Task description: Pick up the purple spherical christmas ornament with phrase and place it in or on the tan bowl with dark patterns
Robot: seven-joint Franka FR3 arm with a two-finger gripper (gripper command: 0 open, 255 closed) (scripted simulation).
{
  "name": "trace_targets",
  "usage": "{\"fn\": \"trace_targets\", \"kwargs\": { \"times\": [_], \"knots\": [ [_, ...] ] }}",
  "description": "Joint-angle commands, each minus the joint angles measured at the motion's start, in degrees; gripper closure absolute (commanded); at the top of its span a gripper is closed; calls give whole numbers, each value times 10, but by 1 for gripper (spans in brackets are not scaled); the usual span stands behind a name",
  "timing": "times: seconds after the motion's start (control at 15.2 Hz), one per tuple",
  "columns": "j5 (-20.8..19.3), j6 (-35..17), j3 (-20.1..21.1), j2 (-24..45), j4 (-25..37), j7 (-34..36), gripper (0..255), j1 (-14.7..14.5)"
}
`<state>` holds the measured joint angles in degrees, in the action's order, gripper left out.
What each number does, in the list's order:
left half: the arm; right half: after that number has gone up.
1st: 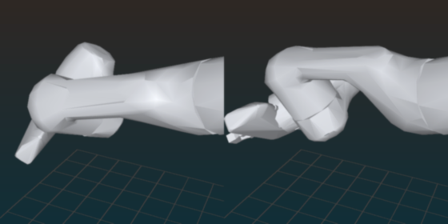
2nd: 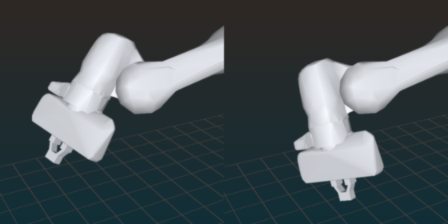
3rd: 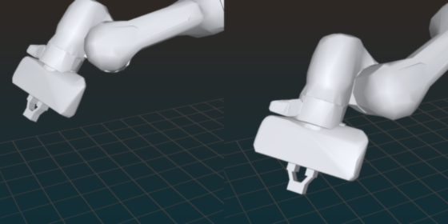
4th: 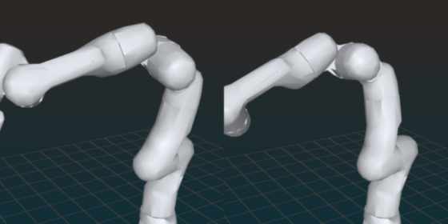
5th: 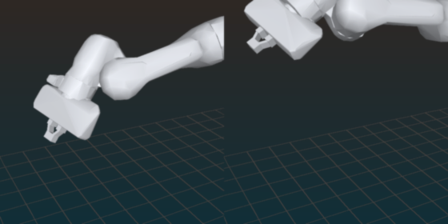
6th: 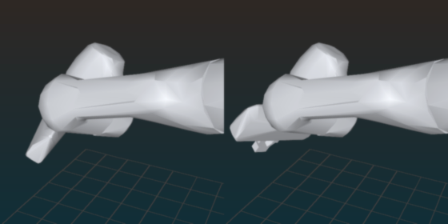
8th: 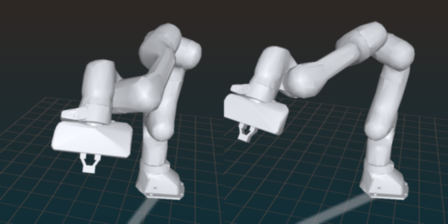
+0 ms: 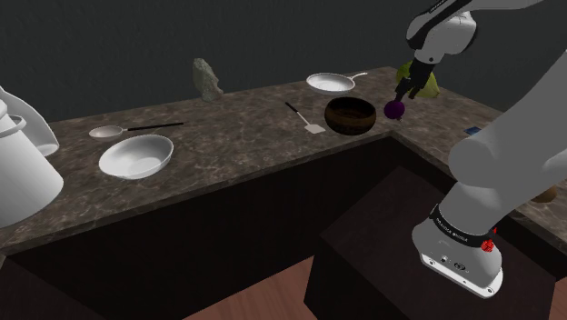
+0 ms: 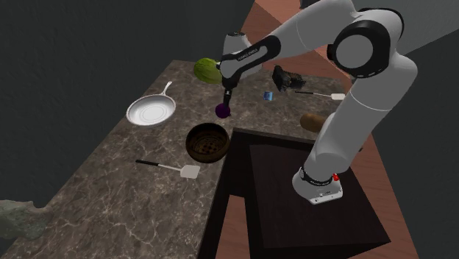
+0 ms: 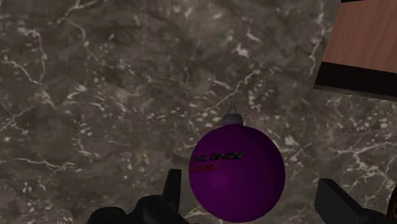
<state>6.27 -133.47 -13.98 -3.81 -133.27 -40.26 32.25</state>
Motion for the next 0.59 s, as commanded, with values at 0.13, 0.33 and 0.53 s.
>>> {"fn": "trace_targets", "kwargs": {
  "times": [0.13,0.33,0.53],
  "knots": [
    [52,-30,-7,18,-14,-29,0,1],
    [64,-52,-5,36,-19,-36,0,-1],
    [66,-56,-5,39,-20,-38,0,-2]
  ]
}}
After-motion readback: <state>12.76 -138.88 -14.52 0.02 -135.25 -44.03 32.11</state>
